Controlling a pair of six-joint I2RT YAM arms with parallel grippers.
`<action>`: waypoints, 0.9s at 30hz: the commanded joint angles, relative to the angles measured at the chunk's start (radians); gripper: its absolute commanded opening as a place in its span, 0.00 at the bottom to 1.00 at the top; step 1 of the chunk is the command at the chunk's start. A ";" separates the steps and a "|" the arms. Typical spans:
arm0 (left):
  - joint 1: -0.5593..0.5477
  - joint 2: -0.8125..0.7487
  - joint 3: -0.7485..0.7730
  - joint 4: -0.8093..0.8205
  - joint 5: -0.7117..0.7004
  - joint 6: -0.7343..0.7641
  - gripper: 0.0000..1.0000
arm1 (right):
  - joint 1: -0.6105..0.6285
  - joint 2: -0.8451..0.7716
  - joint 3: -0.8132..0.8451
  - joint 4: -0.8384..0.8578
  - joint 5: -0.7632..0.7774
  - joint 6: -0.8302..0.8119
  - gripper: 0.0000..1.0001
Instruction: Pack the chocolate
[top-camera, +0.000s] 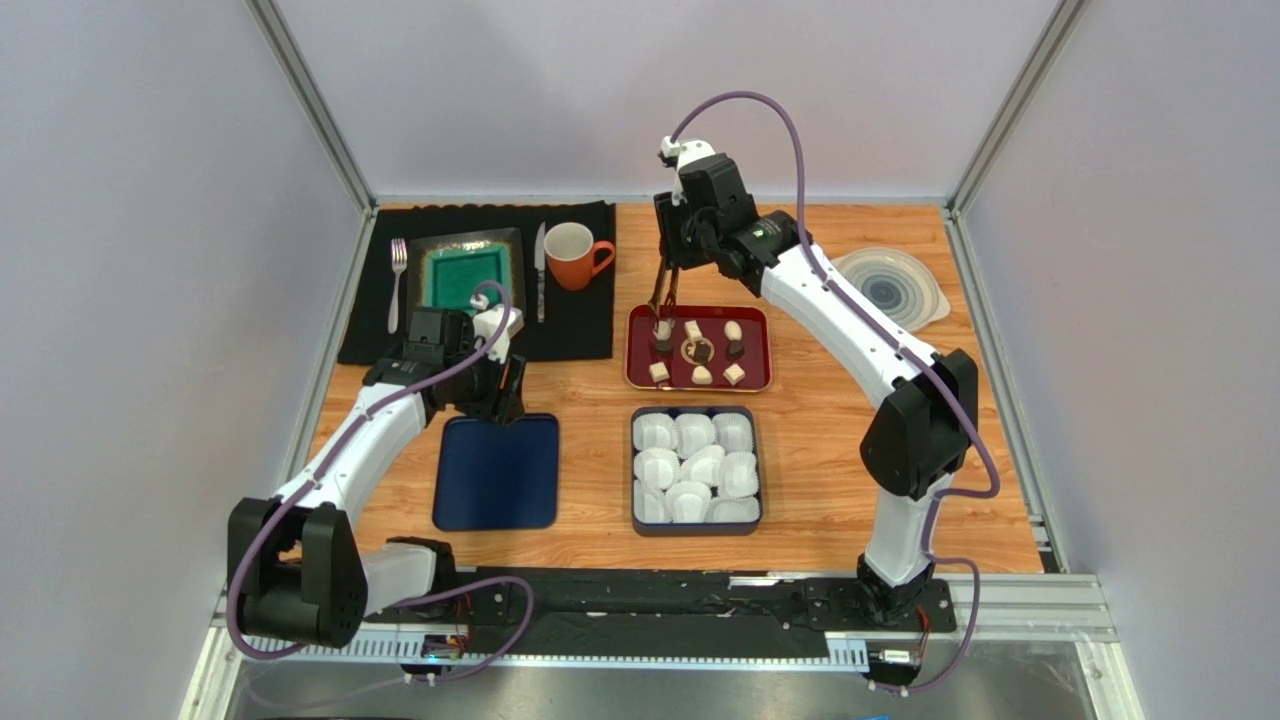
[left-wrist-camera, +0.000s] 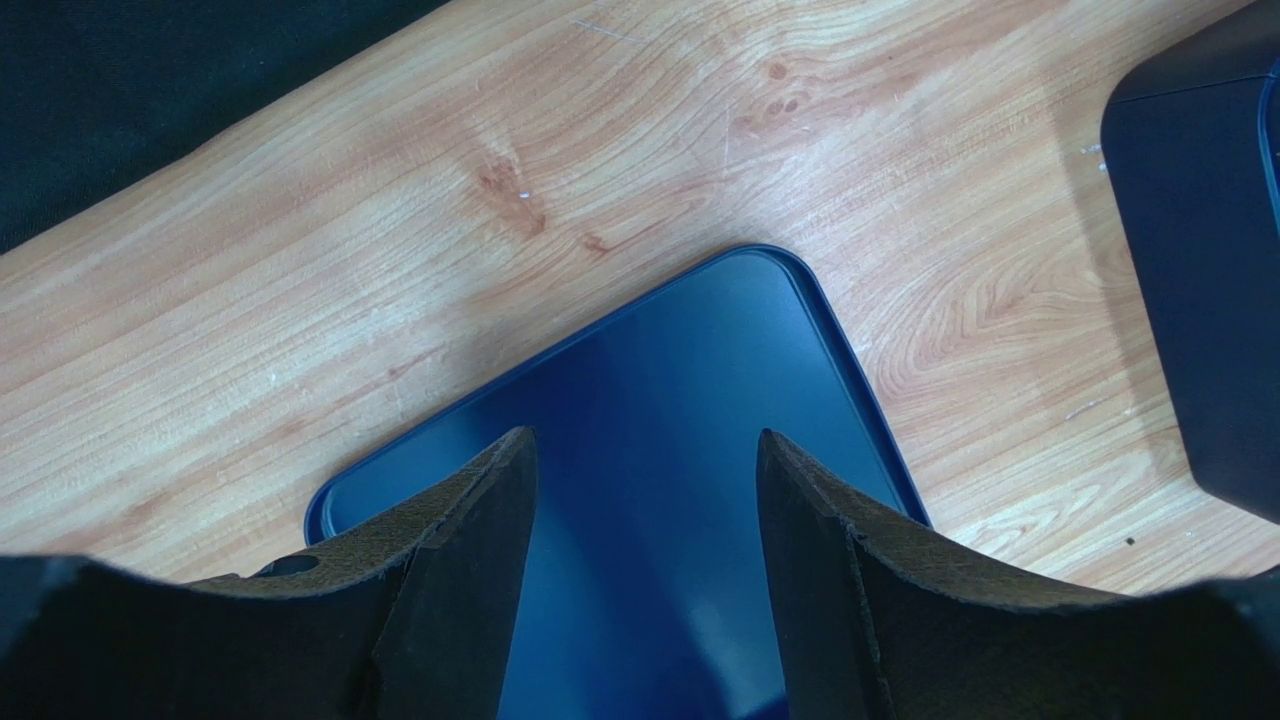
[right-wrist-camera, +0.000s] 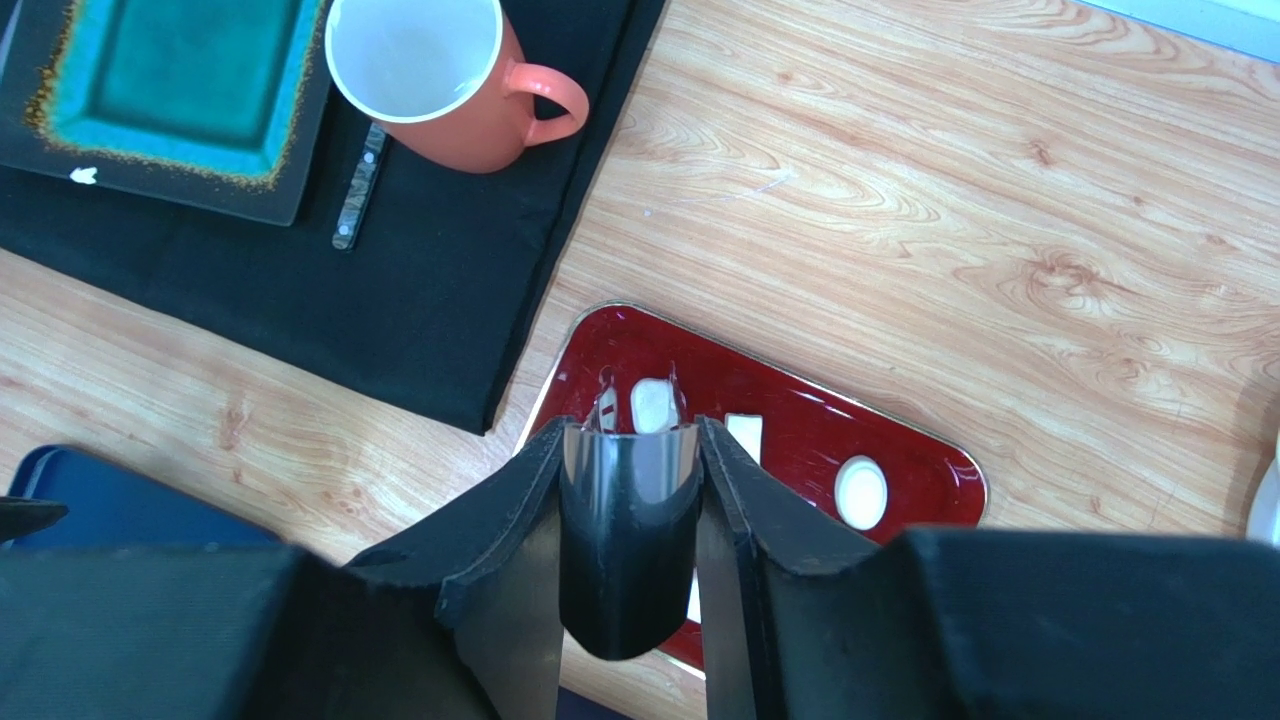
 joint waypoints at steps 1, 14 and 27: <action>0.001 -0.027 0.018 0.001 0.028 0.020 0.65 | 0.004 0.012 0.051 0.053 0.028 -0.023 0.35; 0.001 -0.039 0.025 -0.007 0.044 0.025 0.65 | 0.004 0.033 0.041 0.055 0.027 -0.029 0.36; 0.001 -0.058 0.026 -0.011 0.058 0.029 0.65 | 0.004 0.061 0.024 0.075 0.031 -0.035 0.36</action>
